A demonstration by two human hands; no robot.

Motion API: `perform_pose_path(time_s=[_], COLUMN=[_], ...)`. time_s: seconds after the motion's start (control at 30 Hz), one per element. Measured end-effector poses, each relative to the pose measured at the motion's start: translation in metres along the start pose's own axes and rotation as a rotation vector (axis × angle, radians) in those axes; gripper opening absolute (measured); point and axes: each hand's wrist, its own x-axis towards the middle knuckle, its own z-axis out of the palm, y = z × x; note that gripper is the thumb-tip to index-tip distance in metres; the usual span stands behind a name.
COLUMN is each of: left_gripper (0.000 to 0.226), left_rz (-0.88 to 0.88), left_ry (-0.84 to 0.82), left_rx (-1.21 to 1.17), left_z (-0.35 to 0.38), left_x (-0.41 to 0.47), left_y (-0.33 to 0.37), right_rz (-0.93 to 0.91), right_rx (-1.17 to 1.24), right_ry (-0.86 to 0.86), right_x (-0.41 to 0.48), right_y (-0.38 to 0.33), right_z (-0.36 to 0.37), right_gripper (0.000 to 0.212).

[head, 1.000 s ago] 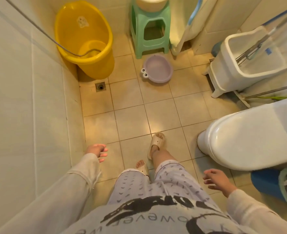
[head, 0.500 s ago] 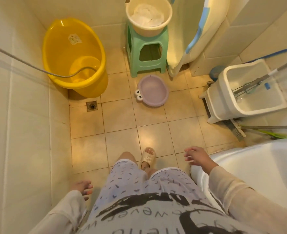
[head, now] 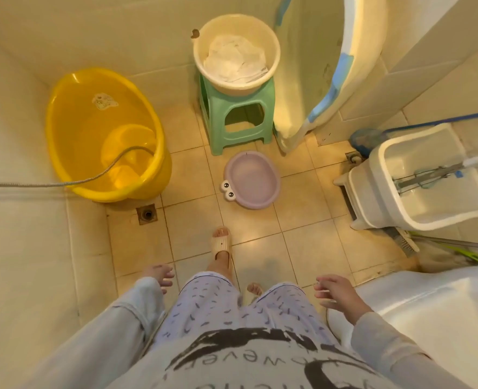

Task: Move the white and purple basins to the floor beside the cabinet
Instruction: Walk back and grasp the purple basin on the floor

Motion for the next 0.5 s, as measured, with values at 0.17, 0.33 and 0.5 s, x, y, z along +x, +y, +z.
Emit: perform_pose_path(time_s=[0.17,0.33,0.5], left_gripper=[0.029,0.028,0.031], left_rz=[0.219,0.216,0.13], left_ry=[-0.045,-0.068,-0.057], left_rx=[0.102,0.243,0.364], left_z=[0.02,0.036,0.047], left_x=[0.011,0.032,0.063], left_y=[0.121,0.179,0.196], right_rz=[0.091,0.109,0.127], right_rx=[0.177,0.178,0.106], right_ry=[0.068,0.09,0.075], right_x=[0.01,0.017,0.056], right_y=[-0.03,-0.072,-0.104], right_z=[-0.01,-0.016,-0.006], right_gripper=[0.017,0.01,0.017])
